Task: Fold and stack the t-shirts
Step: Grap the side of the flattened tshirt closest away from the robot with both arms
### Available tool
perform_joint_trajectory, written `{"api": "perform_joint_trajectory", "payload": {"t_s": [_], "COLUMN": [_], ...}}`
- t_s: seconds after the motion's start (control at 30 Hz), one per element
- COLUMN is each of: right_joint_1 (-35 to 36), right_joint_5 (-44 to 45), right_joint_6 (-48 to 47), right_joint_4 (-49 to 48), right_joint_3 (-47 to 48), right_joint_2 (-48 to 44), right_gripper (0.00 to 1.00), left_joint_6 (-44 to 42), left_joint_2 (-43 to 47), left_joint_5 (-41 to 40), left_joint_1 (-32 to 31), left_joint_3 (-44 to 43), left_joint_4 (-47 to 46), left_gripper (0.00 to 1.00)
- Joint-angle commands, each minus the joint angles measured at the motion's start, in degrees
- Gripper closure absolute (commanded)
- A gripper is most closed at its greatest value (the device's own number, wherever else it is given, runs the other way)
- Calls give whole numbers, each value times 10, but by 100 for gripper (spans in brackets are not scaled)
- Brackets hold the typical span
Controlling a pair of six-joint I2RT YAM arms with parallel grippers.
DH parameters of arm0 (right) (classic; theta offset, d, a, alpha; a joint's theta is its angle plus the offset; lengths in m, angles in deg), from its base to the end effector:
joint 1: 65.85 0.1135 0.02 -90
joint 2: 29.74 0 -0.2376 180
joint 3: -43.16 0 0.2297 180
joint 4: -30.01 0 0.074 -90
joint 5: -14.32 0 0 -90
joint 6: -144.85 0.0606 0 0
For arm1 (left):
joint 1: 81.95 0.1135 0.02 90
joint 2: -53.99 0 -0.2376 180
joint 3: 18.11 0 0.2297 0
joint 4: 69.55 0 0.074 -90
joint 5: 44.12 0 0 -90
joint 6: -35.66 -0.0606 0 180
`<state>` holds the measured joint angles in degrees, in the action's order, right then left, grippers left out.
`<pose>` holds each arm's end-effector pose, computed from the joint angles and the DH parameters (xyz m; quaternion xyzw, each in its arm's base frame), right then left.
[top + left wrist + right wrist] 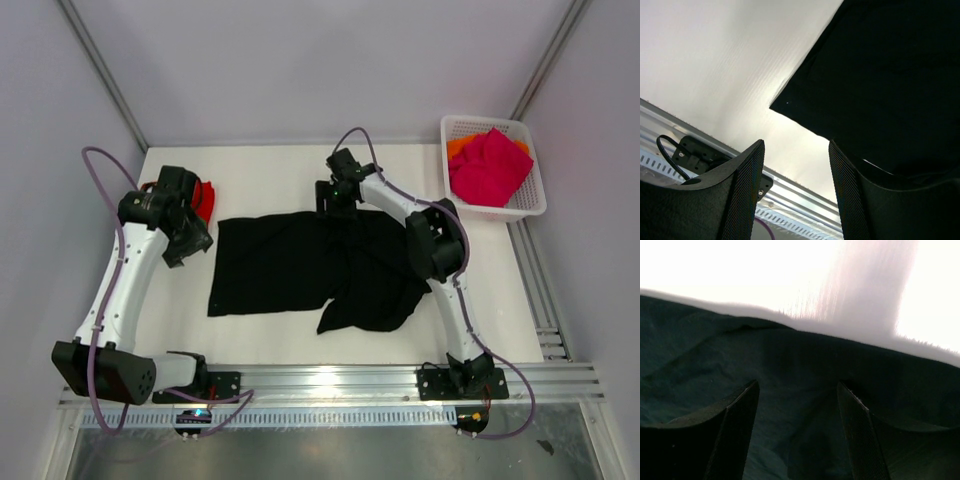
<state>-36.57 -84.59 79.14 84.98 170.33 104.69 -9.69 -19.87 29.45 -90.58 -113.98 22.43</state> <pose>0.4111 0.2413 0.1357 -0.0608 0.9661 0.1751 0.1796 0.2123 -0.0149 0.3037 -0.3250 0.9192 0.0486 0.2169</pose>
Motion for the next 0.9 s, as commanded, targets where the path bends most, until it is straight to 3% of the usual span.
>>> {"api": "perform_joint_trajectory", "payload": {"t_s": [0.0, 0.1, 0.4, 0.67, 0.87], "right_joint_1": [-2, -2, 1, 17, 60], "right_joint_5": [7, 2, 11, -34, -35], "right_joint_6": [-15, -19, -7, 44, 79], "right_joint_4": [-65, -98, -71, -90, -92], "right_joint_3": [-69, -100, -152, -352, -449], "right_joint_2": [-59, -114, -243, -342, -383], "right_gripper": [32, 32, 31, 31, 31], "left_joint_6": [8, 11, 11, 20, 50], "left_joint_2": [21, 20, 12, -1, -19], "left_joint_5": [1, 2, 7, 42, 100], "left_joint_1": [0, 0, -1, -1, -1], "left_joint_3": [13, 23, 26, 45, 120], "left_joint_4": [16, 10, 2, -22, -71], "left_gripper": [43, 43, 43, 43, 44]}}
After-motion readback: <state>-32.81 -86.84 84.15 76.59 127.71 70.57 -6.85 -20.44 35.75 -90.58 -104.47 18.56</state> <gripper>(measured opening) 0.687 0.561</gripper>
